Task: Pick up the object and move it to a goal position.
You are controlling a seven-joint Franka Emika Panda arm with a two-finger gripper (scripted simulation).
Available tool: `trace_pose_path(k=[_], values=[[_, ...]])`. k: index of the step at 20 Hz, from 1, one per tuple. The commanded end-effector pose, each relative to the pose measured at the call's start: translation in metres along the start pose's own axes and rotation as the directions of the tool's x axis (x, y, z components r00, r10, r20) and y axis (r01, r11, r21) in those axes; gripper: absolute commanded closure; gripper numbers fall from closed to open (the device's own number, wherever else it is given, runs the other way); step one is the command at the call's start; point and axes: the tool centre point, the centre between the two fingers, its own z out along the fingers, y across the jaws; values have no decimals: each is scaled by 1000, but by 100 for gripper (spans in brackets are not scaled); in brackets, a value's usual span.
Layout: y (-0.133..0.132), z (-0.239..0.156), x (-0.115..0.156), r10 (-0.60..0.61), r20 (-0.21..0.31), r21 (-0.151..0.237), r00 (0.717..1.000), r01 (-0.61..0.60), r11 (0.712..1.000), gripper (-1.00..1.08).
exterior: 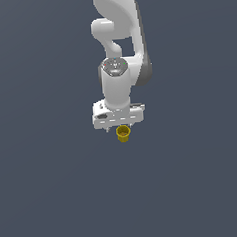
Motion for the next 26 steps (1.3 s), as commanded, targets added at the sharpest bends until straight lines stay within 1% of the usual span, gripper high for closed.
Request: trace_pose_path(k=[1, 6, 10, 17, 26], values=[[-8, 15, -7, -53, 3, 3, 999, 53, 999, -92], [-19, 34, -19, -129, 5, 8, 992, 129, 992, -92], [-23, 42, -23, -158, 6, 10, 987, 158, 987, -92], [-23, 47, -24, -157, 7, 10, 988, 157, 988, -92], [-24, 86, -25, -161, 6, 10, 987, 161, 987, -92]])
